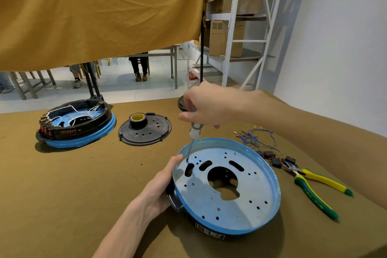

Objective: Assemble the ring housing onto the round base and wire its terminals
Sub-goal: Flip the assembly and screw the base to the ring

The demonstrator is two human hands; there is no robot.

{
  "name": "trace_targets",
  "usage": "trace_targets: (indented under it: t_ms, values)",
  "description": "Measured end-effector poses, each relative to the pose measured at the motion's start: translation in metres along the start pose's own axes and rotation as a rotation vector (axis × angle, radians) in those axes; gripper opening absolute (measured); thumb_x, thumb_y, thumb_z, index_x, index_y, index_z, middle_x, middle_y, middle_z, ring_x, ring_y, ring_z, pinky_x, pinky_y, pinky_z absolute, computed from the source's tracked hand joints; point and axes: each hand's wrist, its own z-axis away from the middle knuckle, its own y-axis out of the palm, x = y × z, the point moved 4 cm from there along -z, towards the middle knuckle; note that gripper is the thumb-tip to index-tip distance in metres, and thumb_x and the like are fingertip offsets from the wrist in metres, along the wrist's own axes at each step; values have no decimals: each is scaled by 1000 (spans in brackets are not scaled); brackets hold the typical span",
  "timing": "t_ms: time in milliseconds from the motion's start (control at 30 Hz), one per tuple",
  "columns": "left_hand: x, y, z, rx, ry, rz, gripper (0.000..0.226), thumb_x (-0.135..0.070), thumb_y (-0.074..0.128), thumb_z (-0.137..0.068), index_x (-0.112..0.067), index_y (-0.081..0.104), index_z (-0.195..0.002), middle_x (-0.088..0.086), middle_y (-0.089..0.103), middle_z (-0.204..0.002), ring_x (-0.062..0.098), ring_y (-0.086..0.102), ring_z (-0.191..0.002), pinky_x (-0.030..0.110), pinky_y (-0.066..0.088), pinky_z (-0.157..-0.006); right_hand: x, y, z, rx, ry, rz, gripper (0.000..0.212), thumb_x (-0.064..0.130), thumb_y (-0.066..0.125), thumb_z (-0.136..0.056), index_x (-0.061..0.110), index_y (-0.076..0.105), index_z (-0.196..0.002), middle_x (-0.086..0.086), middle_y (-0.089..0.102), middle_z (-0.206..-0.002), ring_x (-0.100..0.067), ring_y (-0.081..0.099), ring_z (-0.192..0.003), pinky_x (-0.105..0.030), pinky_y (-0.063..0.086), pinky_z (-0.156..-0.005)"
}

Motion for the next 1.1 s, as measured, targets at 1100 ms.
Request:
trace_targets:
  t_ms: [1100]
  values:
    - [-20, -25, 11, -370, 134, 49, 48, -59, 64, -92, -17, 76, -110, 13, 80, -99, 34, 75, -94, 43, 59, -76, -143, 135, 133, -306, 599, -1824, 39, 32, 82, -76, 6, 72, -105, -11, 66, -83, -15, 49, -56, -29, 44, -51]
